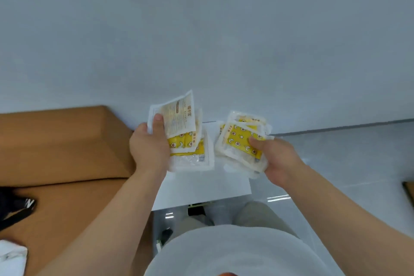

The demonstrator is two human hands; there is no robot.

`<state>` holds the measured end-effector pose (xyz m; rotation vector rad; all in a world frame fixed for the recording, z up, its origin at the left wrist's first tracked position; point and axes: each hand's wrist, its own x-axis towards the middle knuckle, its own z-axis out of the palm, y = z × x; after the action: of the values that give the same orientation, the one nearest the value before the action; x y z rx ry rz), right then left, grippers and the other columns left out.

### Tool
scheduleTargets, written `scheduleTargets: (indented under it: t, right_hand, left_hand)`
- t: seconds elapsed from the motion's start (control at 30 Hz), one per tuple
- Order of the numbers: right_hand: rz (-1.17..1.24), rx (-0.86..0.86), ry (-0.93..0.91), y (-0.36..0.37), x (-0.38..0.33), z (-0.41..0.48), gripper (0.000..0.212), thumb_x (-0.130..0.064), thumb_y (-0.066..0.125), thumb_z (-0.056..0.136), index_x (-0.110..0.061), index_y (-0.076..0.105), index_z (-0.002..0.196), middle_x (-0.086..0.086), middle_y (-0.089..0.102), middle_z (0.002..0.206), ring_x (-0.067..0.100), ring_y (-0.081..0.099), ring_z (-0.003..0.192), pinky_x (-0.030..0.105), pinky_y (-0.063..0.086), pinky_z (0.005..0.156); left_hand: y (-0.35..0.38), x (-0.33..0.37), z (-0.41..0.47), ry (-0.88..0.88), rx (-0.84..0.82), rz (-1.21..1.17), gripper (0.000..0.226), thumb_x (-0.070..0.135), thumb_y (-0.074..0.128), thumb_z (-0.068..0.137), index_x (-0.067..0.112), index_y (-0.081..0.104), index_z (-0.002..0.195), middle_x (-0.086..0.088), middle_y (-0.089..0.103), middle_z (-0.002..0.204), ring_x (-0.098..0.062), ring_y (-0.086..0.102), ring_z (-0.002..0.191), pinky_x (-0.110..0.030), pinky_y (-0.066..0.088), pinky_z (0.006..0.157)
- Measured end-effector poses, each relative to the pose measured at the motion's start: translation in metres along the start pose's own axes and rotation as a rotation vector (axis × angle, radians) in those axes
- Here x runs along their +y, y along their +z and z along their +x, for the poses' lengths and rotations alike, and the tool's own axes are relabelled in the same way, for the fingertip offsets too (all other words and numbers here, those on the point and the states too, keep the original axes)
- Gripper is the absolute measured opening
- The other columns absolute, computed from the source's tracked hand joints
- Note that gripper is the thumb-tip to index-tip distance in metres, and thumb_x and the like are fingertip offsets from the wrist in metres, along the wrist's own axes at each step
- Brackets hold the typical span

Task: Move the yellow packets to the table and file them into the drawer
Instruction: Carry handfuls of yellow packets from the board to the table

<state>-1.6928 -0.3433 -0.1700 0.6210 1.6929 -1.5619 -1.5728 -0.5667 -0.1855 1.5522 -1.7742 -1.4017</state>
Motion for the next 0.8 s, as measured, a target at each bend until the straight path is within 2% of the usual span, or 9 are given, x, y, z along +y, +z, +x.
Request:
scheduleTargets:
  t: [0.1,0.2,0.33,0.43,0.63,0.8]
  right_hand:
    - [0.047,0.042,-0.119,-0.023,-0.025,-0.043,0.024,-0.001,0.072,0.091,-0.007,0.071,0.114,0.01,0.079,0.102,0.032,0.076,0.093,0.056,0.059,0.088]
    - [0.183,0.117,-0.203,-0.05,-0.041,-0.08,0.024,-0.002,0.072,0.091,-0.008,0.071,0.114,0.009,0.079,0.1,0.03,0.077,0.091,0.052,0.061,0.084]
    - [0.333,0.2,-0.293,-0.082,-0.056,-0.112,0.023,-0.001,0.072,0.09,-0.009,0.07,0.112,0.01,0.079,0.099,0.03,0.077,0.09,0.054,0.061,0.085]
    - [0.433,0.264,-0.359,-0.113,-0.068,-0.135,0.024,-0.002,0.074,0.089,-0.01,0.069,0.111,0.009,0.079,0.098,0.03,0.077,0.088,0.054,0.06,0.086]
    - [0.59,0.326,-0.434,-0.178,-0.079,-0.173,0.028,-0.003,0.074,0.089,-0.009,0.067,0.116,0.01,0.079,0.1,0.03,0.077,0.089,0.048,0.061,0.079]
    - [0.676,0.364,-0.498,-0.236,-0.087,-0.197,0.03,-0.002,0.073,0.088,-0.007,0.067,0.117,0.012,0.079,0.1,0.031,0.077,0.09,0.049,0.061,0.082]
  left_hand:
    - [0.009,0.041,-0.015,0.118,-0.077,0.021,0.06,0.055,0.053,0.098,-0.003,0.051,0.08,-0.016,0.059,0.075,-0.024,0.053,0.066,-0.038,0.045,0.061]
    - [0.026,0.084,-0.038,0.226,-0.197,0.031,0.054,0.055,0.053,0.097,0.005,0.059,0.079,-0.013,0.065,0.078,-0.03,0.062,0.072,-0.046,0.051,0.068]
    - [0.053,0.132,-0.069,0.307,-0.347,-0.041,0.046,0.048,0.056,0.099,0.007,0.062,0.079,-0.006,0.064,0.073,-0.023,0.062,0.065,-0.033,0.047,0.056]
    - [0.077,0.161,-0.1,0.333,-0.45,-0.061,0.041,0.046,0.056,0.099,0.01,0.065,0.084,-0.004,0.067,0.076,-0.019,0.065,0.064,-0.027,0.046,0.053]
    - [0.123,0.2,-0.164,0.398,-0.616,-0.081,0.038,0.048,0.055,0.099,0.014,0.068,0.087,-0.004,0.072,0.081,-0.019,0.071,0.067,-0.028,0.051,0.053]
    - [0.161,0.224,-0.223,0.414,-0.699,-0.093,0.036,0.048,0.056,0.099,0.015,0.068,0.089,-0.003,0.073,0.082,-0.018,0.072,0.066,-0.029,0.052,0.053]
